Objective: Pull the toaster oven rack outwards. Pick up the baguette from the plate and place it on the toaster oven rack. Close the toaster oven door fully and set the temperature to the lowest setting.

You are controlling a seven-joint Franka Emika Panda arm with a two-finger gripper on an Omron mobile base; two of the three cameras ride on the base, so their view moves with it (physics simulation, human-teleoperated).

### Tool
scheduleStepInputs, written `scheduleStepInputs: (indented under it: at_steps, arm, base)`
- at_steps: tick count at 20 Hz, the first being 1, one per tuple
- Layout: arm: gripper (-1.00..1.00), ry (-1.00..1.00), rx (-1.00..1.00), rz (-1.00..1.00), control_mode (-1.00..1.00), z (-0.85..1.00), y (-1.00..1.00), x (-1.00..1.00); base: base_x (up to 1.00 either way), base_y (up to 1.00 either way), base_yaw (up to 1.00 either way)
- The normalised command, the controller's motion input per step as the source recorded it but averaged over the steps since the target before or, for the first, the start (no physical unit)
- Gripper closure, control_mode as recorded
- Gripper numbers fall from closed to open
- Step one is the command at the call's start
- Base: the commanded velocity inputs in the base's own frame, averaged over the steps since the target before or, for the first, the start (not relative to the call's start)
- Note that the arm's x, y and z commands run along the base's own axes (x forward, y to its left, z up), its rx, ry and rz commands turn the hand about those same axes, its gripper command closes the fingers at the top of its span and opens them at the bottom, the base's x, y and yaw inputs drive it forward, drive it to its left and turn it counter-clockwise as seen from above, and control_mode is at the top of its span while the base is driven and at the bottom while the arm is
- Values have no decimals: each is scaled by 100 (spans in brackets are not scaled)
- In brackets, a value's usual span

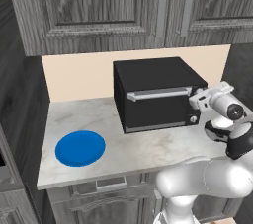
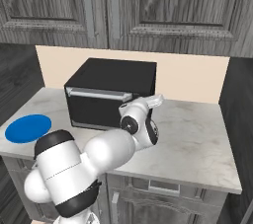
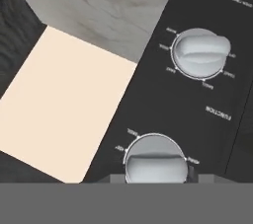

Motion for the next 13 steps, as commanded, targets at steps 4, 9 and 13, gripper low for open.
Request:
scheduleStepInputs:
  at_steps: [4,9,13]
  arm:
    - [100,0,-23,0,-100,-56,-12,0]
    - [100,0,-18,0,-100,-44,-12,0]
    - [100,-3,-15,0,-100,-52,-23,0]
  base:
    - [0,0,0]
    - [0,0,0]
    - [0,0,0]
